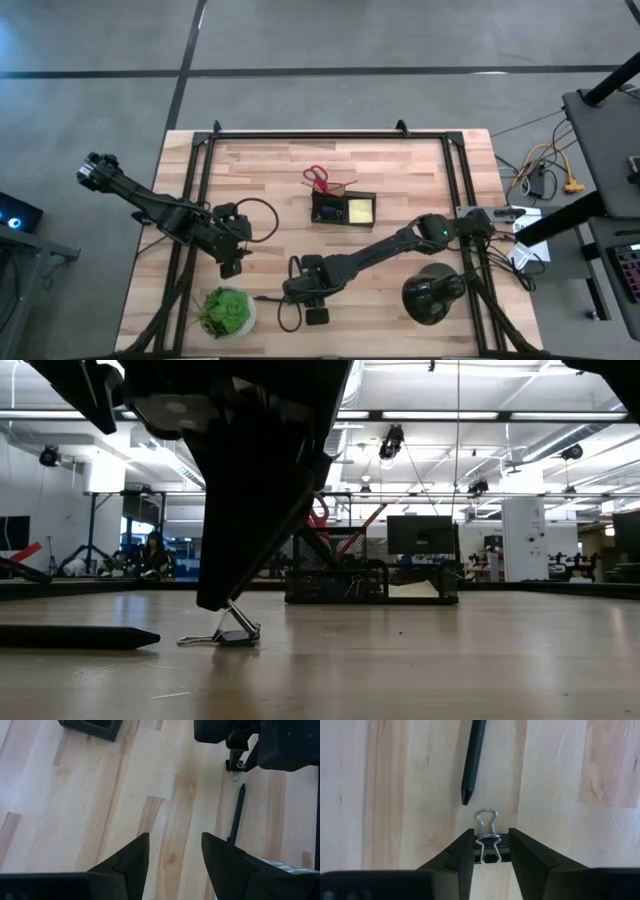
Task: Pick and place office supplies into organizer
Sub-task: Put the black binder clip into the desk organizer
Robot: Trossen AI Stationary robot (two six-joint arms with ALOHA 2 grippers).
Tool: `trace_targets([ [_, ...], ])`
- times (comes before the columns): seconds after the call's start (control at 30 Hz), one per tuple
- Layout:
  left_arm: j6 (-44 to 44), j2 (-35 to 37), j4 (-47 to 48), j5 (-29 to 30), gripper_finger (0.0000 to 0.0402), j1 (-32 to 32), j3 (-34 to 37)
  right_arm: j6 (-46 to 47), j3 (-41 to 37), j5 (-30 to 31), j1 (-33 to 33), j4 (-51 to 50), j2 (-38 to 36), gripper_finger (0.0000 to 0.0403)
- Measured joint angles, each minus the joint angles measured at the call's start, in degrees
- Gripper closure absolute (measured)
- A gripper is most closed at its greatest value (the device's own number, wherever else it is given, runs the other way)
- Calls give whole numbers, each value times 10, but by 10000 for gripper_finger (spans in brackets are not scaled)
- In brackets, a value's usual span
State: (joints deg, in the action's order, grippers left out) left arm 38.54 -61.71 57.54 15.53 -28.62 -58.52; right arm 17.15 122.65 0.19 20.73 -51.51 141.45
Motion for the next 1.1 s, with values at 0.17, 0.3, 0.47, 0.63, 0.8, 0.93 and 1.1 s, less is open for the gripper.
trace_targets([
  [0.17,0,0,0,2,237,0,0,-2,0,2,0,-2,0,320],
  [0.3,1,0,0,3,237,0,2,-2,-1,15,0,-7,0,340],
  [0.47,1,0,-1,4,237,0,6,3,-1,25,0,-7,0,346],
  [0.63,1,0,0,3,237,0,7,36,-2,87,-2,-18,-16,342],
  [0.8,1,0,0,4,237,0,8,72,9,162,-14,-57,-53,343],
  [0.93,-1,0,0,12,237,0,8,103,10,217,-35,-115,-80,343],
  [1.1,-1,0,0,14,237,0,8,137,6,270,-81,-203,-108,344],
])
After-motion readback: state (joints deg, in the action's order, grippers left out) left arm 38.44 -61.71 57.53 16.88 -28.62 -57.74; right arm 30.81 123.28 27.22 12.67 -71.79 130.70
